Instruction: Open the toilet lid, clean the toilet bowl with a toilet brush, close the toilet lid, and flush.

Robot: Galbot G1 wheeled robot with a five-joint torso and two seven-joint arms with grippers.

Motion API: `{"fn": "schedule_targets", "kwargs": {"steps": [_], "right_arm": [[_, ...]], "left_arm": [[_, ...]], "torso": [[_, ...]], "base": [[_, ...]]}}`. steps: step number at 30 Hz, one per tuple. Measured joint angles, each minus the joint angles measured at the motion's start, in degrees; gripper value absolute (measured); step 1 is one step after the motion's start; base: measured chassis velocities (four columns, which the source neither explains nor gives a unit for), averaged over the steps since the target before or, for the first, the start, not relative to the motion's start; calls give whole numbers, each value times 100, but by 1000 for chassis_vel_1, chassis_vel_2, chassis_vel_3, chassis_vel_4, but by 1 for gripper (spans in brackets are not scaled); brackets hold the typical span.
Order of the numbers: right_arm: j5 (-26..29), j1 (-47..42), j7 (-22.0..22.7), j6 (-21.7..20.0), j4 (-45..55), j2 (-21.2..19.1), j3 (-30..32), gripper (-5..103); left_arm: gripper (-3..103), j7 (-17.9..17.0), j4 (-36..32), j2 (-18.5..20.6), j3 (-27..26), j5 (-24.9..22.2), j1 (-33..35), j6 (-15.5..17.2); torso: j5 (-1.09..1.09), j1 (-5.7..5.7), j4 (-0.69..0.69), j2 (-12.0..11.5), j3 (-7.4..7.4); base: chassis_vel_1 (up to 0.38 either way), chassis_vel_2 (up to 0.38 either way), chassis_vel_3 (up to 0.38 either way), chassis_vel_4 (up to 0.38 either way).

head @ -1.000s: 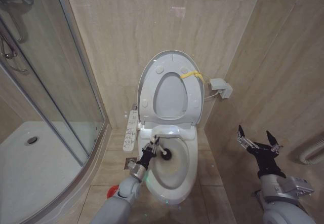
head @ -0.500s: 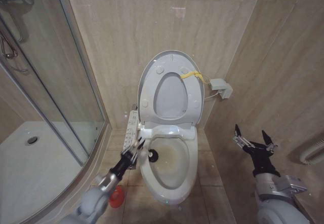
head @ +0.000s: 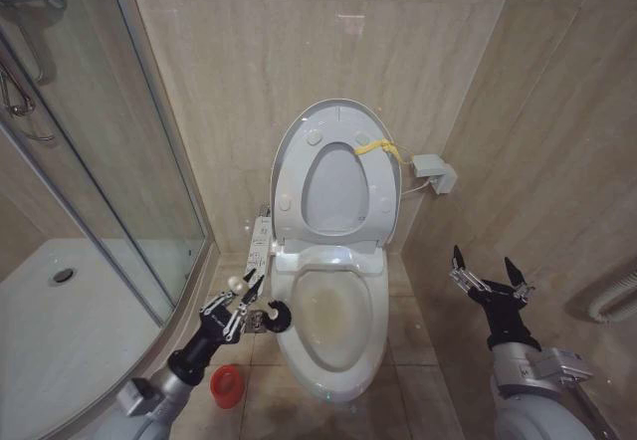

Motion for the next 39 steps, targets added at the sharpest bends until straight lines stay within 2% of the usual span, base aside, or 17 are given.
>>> {"fn": "schedule_targets", "kwargs": {"steps": [2, 4, 5, 7, 8, 12, 13, 14, 16, 17, 21, 22, 25, 26, 30, 39], "right_arm": [[14, -4, -1, 12, 0, 1, 23, 100], [68, -18, -2, 35, -15, -2, 87, 100], [68, -18, -2, 35, -15, -2, 87, 100], [152, -25, -2, 57, -26, -2, 141, 100], [152, -25, -2, 57, -26, -2, 141, 100], [249, 84, 5, 31, -56, -67, 146, 100], [249, 84, 5, 31, -56, -67, 146, 100], [267, 111, 8, 19, -74, -88, 146, 100], [286, 133, 12, 10, -97, -107, 146, 100], [286, 133, 12, 10, -97, -107, 146, 100], [295, 96, 14, 6, -112, -106, 139, 100], [295, 96, 14, 6, -112, -106, 139, 100], [296, 65, 17, -4, -111, -104, 143, 100], [296, 65, 17, -4, -111, -104, 143, 100], [291, -20, 20, -5, -83, -100, 177, 100], [257, -37, 49, -8, -90, -75, 225, 100]], "left_arm": [[19, -162, -274, -228, -288, 20, 502, 92], [19, -347, -375, -632, -545, 227, 1005, 80], [19, -347, -375, -632, -545, 227, 1005, 80], [19, -611, -262, -1064, -744, 612, 1356, -33], [19, -611, -262, -1064, -744, 612, 1356, -33], [19, -1197, 8, -1490, -1050, 1180, 1569, -73], [19, -1197, 8, -1490, -1050, 1180, 1569, -73], [19, -1375, 127, -1568, -1121, 1342, 1571, -51], [19, -1482, 454, -1634, -1161, 1431, 1475, -106], [19, -1482, 454, -1634, -1161, 1431, 1475, -106], [19, -1422, 1669, -1665, -1145, 1364, 949, -492], [19, -1422, 1669, -1665, -1145, 1364, 949, -492], [19, -1214, 2536, -1634, -1030, 1162, 447, -774], [19, -1214, 2536, -1634, -1030, 1162, 447, -774], [19, -1007, 3272, -1560, -730, 768, -200, -880], [19, -974, 4223, -1538, -420, 625, -821, -883]], "torso": [[2, 0, 1, 0, 0], [1, -1, 5, 0, 0], [1, -1, 5, 0, 0], [1, -1, 2, 0, 0], [1, -1, 2, 0, 0], [1, 0, 3, 0, 0], [1, 0, 3, 0, 0], [1, 0, 3, 0, 0], [2, 0, 3, 0, 0], [2, 0, 3, 0, 0], [0, 1, 2, -1, 1], [0, 1, 2, -1, 1], [0, 0, 2, -1, 1], [0, 0, 2, -1, 1], [0, 1, 0, -1, 1], [0, 1, 2, -1, 1]], "base": [[0, 0, 0, 0], [0, 0, 0, 0], [0, 0, 0, 0], [0, 0, 0, 0], [0, 0, 0, 0], [0, 0, 0, 0], [0, 0, 0, 0], [0, 0, 0, 0], [0, 0, 0, 0], [0, 0, 0, 0], [0, 0, 0, 0], [0, 0, 0, 0], [0, 0, 0, 0], [0, 0, 0, 0], [0, 0, 0, 0], [0, 0, 0, 0]]}}
